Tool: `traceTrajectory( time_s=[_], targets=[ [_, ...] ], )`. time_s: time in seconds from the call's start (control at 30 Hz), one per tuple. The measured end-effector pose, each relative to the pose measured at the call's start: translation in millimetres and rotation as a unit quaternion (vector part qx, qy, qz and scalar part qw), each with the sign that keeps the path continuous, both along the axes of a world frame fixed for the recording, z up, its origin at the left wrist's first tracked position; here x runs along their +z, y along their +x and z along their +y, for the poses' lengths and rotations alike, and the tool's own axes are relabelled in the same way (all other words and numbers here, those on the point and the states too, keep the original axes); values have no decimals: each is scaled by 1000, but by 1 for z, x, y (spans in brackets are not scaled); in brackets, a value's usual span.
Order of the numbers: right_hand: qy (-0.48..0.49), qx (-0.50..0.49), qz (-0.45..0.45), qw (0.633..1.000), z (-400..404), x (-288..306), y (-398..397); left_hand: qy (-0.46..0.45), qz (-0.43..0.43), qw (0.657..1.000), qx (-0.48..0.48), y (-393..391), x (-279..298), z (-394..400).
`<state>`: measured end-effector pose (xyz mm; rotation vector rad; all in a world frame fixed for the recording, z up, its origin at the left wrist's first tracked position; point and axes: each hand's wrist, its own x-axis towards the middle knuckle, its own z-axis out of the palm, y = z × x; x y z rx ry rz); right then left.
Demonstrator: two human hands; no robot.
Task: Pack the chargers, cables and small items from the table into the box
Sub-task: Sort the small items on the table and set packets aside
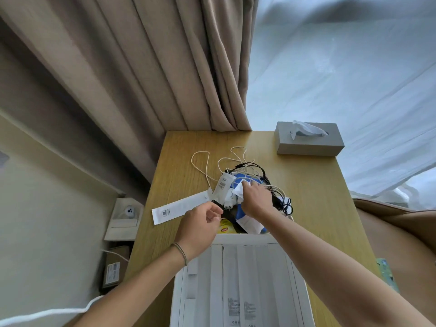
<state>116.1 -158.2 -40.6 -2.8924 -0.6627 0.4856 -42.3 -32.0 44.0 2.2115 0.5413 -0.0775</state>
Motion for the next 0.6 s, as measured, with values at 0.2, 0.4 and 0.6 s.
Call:
traceTrajectory(
  time_s=[0.2,0.4,0.6],
  targets=[
    [-17,24,-44,999,2,-14,5,-1,26,1000,9,19,-10,14],
    [60,-51,-23,997,-7,-3,6,-11,62,998,23,43,-31,26],
    [339,-221,107,908,-21,23,-2,22,89,996,21,78,-58,30]
  ],
)
